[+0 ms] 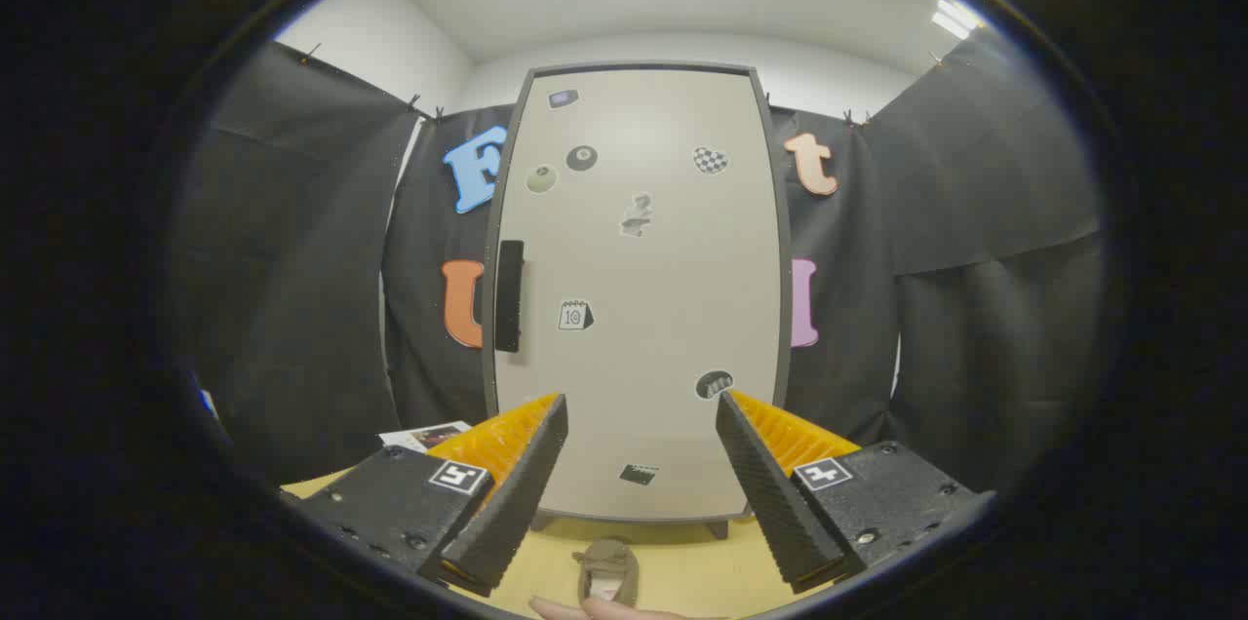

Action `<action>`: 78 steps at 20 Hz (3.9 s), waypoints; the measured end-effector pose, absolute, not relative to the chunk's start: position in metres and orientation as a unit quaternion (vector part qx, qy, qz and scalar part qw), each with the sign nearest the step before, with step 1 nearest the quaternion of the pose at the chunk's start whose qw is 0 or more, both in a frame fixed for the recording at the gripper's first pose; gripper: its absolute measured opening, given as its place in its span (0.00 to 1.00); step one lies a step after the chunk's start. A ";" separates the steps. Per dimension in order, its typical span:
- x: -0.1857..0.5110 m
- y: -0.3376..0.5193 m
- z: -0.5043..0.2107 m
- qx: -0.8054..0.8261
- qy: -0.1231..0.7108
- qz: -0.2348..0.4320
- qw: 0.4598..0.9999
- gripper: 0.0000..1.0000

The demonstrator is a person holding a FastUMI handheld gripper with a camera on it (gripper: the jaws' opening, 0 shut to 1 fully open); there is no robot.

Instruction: Open the shoe cabinet door, grab the shoes and put them into the shoe cabinet, then close the shoe cabinet door.

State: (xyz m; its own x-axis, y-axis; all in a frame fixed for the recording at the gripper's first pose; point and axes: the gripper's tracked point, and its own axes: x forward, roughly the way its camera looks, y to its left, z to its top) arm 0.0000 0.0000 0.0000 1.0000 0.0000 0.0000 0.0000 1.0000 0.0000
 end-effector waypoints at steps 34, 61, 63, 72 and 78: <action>0.090 0.089 0.052 0.011 -0.027 0.101 0.994 0.99; 0.207 0.152 0.006 0.007 0.082 0.123 0.989 0.30; 0.199 0.149 0.006 0.001 0.082 0.140 0.987 0.29; 0.144 0.134 0.011 0.010 0.079 0.217 0.973 0.29; 0.124 0.113 0.013 0.017 0.063 0.251 0.966 0.29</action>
